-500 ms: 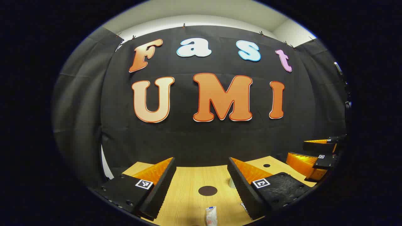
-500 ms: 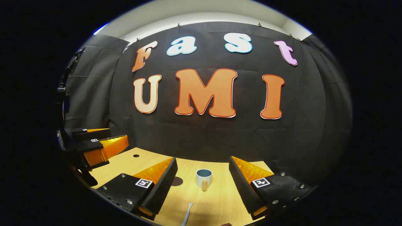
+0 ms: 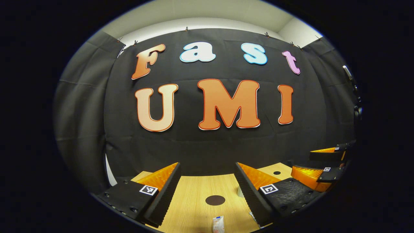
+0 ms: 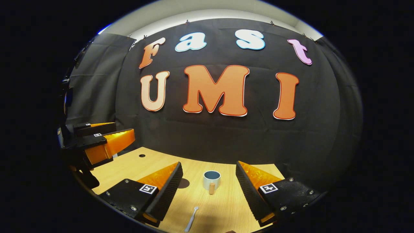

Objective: Put the toothbrush and toothpaste on the desktop into the cup, then pick up the cup and place it on the coaster on the desktop.

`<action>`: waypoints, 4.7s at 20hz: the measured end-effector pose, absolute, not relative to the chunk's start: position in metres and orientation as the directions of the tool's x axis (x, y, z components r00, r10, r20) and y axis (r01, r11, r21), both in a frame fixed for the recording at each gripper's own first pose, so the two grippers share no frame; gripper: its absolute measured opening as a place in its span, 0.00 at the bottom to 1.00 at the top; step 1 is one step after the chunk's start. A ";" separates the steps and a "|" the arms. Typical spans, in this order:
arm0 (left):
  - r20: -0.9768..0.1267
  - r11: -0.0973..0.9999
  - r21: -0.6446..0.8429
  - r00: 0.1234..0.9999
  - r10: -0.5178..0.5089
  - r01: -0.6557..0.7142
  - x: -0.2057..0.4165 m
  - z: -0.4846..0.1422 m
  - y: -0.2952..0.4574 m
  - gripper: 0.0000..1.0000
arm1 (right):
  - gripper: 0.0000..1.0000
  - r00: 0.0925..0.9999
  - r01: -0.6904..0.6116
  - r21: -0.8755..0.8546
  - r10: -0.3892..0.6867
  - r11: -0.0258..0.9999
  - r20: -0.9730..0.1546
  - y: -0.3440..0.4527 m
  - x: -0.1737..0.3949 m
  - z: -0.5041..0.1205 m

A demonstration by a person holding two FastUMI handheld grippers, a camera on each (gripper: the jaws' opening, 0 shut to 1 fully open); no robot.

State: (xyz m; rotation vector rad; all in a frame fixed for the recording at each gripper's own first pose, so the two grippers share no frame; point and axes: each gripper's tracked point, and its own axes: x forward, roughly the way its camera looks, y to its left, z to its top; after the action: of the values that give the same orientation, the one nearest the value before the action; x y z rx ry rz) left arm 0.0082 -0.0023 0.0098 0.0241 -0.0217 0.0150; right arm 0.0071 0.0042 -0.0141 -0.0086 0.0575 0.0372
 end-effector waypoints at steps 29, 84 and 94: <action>-0.123 0.987 0.109 0.983 0.134 -0.121 -0.007 -0.036 0.062 0.99 | 0.98 0.737 -0.083 0.038 0.087 0.996 -0.670 0.050 0.025 -0.203; -0.786 0.992 -0.046 0.618 0.036 -0.116 -0.026 -0.244 0.007 1.00 | 0.07 0.576 -0.239 0.188 0.295 0.953 -0.762 0.040 0.015 -0.222; -0.939 0.986 -0.169 0.301 -0.166 0.016 -0.023 -0.331 0.000 0.99 | 0.07 0.634 -0.164 0.180 0.244 0.970 -0.734 0.037 0.022 -0.210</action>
State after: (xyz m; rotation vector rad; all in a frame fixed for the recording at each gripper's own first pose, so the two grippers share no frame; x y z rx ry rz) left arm -0.0233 0.0000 -0.3311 -0.1360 1.2601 -0.1214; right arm 0.0225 0.0374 -0.2102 0.0999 0.8537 0.2336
